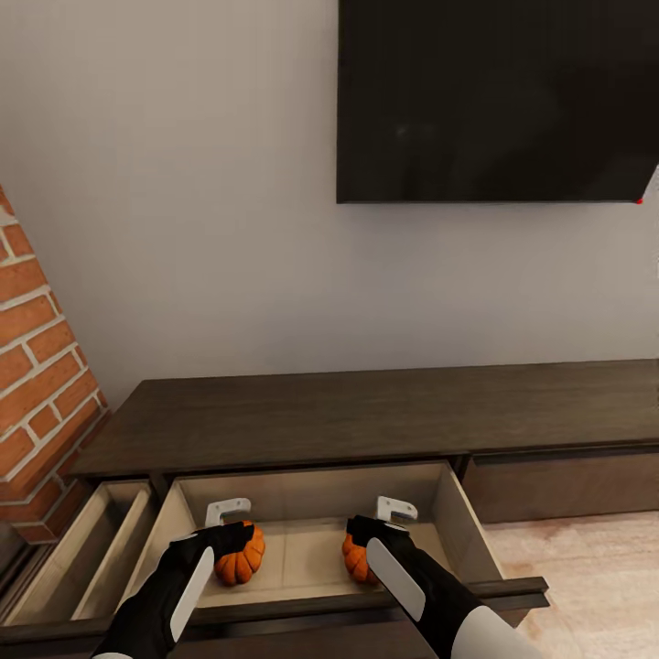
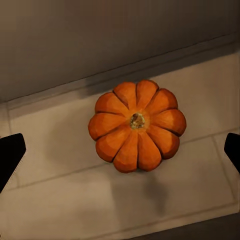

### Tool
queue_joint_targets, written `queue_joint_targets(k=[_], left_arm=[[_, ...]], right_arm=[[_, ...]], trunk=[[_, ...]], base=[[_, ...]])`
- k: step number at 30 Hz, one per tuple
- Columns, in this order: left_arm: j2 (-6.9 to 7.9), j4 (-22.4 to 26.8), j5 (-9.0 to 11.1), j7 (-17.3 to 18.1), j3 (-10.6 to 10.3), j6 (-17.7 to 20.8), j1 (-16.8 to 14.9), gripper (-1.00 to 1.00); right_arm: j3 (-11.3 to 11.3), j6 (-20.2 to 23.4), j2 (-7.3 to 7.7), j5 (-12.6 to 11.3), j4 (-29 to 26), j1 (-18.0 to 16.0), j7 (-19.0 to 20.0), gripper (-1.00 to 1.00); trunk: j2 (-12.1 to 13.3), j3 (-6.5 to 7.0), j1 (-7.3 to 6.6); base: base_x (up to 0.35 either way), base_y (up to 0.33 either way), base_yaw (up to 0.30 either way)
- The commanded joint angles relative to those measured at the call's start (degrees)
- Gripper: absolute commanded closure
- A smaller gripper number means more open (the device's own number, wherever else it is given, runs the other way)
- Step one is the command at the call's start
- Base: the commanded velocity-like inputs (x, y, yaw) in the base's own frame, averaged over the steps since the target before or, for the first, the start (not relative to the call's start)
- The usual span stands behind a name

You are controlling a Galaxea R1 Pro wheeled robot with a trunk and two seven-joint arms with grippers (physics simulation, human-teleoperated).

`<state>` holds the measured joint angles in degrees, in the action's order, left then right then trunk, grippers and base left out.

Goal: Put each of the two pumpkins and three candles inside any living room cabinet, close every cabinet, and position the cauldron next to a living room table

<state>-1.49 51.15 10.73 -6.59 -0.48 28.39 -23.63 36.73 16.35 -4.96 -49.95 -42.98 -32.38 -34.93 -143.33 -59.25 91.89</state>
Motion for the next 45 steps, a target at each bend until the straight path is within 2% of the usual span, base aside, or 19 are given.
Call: queue_joint_targets(k=[1, 8, 28, 45], left_arm=[[0.0, 0.09, 0.61, -0.44, -0.05, 0.29, -0.01, -1.0], [0.0, 0.09, 0.58, -0.45, -0.13, 0.31, -0.01, -1.0], [0.0, 0.09, 0.55, -0.5, -0.05, 0.28, -0.01, -1.0], [0.0, 0.09, 0.52, -0.53, -0.18, 0.32, -0.01, -1.0]], right_arm=[[0.18, 0.19, 0.03, -0.25, -0.08, -0.05, -0.4, -1.0], [0.18, 0.18, 0.03, -0.28, -0.08, -0.05, -0.4, -1.0], [0.18, 0.18, 0.03, -0.28, -0.08, -0.05, -0.4, -1.0], [0.17, -0.96, 0.08, -0.57, -0.13, -0.05, -0.3, -1.0]], trunk=[[-0.01, 0.17, -0.03], [0.09, 1.72, -0.21], [8.1, 5.31, -4.6], [14.92, 8.37, -8.34]], base=[[-0.017, 0.0, 0.0], [-0.159, 0.017, 0.0], [-0.085, 0.002, 0.0], [-0.298, 0.071, 0.0]])
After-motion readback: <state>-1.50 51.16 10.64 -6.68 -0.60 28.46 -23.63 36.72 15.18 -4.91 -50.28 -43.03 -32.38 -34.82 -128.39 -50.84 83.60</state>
